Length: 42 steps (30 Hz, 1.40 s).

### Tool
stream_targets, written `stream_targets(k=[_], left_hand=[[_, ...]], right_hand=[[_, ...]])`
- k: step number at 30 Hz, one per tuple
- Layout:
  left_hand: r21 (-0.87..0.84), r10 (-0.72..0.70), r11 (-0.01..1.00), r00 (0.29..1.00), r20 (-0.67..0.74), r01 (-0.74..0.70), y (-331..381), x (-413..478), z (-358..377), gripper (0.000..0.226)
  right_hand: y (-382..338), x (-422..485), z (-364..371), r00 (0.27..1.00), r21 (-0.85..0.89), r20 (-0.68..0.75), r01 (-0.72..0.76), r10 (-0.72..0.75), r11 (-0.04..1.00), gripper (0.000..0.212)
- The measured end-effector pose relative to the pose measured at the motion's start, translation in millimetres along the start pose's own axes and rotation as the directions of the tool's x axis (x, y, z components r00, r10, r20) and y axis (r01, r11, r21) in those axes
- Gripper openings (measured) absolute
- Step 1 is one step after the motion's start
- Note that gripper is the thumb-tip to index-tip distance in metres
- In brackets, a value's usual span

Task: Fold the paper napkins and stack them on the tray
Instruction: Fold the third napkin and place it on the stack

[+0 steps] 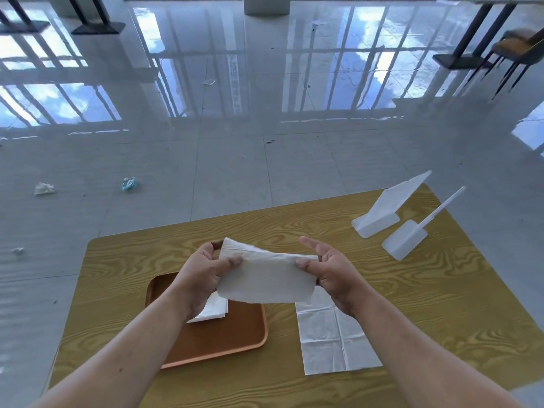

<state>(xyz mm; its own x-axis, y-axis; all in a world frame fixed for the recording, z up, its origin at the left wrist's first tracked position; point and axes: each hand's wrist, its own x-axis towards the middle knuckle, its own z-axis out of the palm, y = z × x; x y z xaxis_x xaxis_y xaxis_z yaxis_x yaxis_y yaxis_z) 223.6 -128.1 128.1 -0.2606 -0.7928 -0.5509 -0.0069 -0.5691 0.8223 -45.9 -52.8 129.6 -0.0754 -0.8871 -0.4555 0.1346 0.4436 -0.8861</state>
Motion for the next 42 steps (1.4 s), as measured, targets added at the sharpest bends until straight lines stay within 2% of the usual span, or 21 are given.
stream_targets(k=[3,5,8,10,12,16,18,19,20,22,24,25,26,28,31,33,34,36,37,39,42], left_hand=[[0.197,0.064,0.979,0.997,-0.033,-0.056,-1.5,4.5,-1.4,0.084],[0.278,0.093,0.957,0.995,-0.02,-0.084,-3.4,6.0,-1.4,0.087],[0.354,0.127,0.928,0.992,-0.003,-0.118,-3.3,5.3,-0.4,0.058],[0.419,0.162,0.897,0.987,-0.02,-0.139,-2.1,5.0,0.1,0.034],[0.515,0.204,0.841,0.979,-0.023,-0.163,-1.6,5.5,0.0,0.023],[0.725,0.328,0.654,0.945,-0.014,-0.216,5.1,2.4,2.7,0.016],[0.814,0.42,0.519,0.907,0.023,-0.26,10.0,1.1,5.4,0.013],[0.844,0.451,0.46,0.892,0.045,-0.275,12.7,1.0,6.8,0.01],[0.865,0.47,0.418,0.881,0.054,-0.276,15.6,1.0,8.3,0.005],[0.89,0.49,0.381,0.871,0.034,-0.249,19.4,1.0,12.0,0.005],[0.898,0.51,0.39,0.86,-0.028,-0.202,19.0,1.2,14.9,0.016],[0.897,0.514,0.405,0.855,-0.064,-0.177,17.6,0.7,16.1,0.027],[0.891,0.51,0.429,0.854,-0.101,-0.151,15.4,0.6,16.7,0.039],[0.868,0.49,0.484,0.856,-0.166,-0.109,10.6,-1.6,16.7,0.058],[0.829,0.404,0.557,0.889,-0.215,-0.052,8.1,-8.2,15.1,0.061],[0.791,0.231,0.612,0.949,-0.212,0.027,7.4,-11.7,15.3,0.07],[0.735,0.109,0.674,0.974,-0.201,0.076,7.0,-12.9,15.5,0.08],[0.51,-0.17,0.834,0.978,-0.125,0.21,5.1,-14.1,15.8,0.101],[0.364,-0.257,0.896,0.965,-0.045,0.256,4.5,-14.7,16.2,0.106],[0.151,-0.233,0.964,0.97,0.072,0.22,5.0,-13.0,16.9,0.102],[0.095,-0.067,0.993,0.997,0.039,0.063,6.9,-9.6,21.5,0.08]], right_hand=[[3.8,0.7,-6.3,0.999,-0.097,-0.034,0.018,-0.022,0.995,0.056],[5.2,1.5,-9.4,0.999,-0.149,-0.044,0.021,-0.028,0.989,0.058],[5.2,-0.5,-10.9,0.998,-0.237,-0.038,0.036,-0.047,0.971,0.054],[3.0,-1.9,-10.9,0.996,-0.321,-0.052,0.046,-0.066,0.946,0.038],[0.8,-2.9,-10.4,0.992,-0.438,-0.077,0.059,-0.102,0.897,0.02],[0.6,-4.4,-7.8,0.975,-0.741,-0.071,0.089,-0.21,0.666,0.008],[2.3,-4.4,-8.3,0.965,-0.854,-0.046,0.095,-0.257,0.512,0.012],[3.1,-4.3,-8.6,0.963,-0.876,-0.013,0.119,-0.268,0.468,0.014],[3.7,-3.9,-8.4,0.964,-0.875,0.025,0.149,-0.263,0.46,0.012],[2.8,-5.5,-5.1,0.979,-0.798,0.073,0.173,-0.192,0.578,0.001],[-1.1,-7.8,0.5,0.996,-0.558,0.084,0.082,-0.042,0.826,0.005],[-3.7,-9.4,3.8,0.995,-0.38,0.102,0.022,0.019,0.925,0.007],[-4.6,-10.3,6.7,0.991,-0.207,0.124,-0.032,0.059,0.978,0.008],[-3.4,-9.9,12.3,0.981,0.104,0.16,-0.129,0.111,0.986,0.013],[-1.0,-9.2,20.9,0.977,0.375,0.175,-0.179,0.121,0.91,0.021],[-1.2,-8.5,26.3,0.982,0.474,0.157,-0.165,0.102,0.865,0.018],[-1.6,-7.7,29.0,0.986,0.5,0.138,-0.152,0.094,0.853,0.016],[-2.1,-5.7,34.7,0.992,0.503,0.097,-0.124,0.087,0.855,0.014],[-2.1,-5.0,37.2,0.993,0.487,0.08,-0.114,0.086,0.866,0.013],[-3.4,-4.5,42.2,0.994,0.44,0.069,-0.111,0.089,0.891,0.013],[-5.0,-5.5,47.4,0.99,0.379,0.109,-0.123,0.088,0.917,0.016]])
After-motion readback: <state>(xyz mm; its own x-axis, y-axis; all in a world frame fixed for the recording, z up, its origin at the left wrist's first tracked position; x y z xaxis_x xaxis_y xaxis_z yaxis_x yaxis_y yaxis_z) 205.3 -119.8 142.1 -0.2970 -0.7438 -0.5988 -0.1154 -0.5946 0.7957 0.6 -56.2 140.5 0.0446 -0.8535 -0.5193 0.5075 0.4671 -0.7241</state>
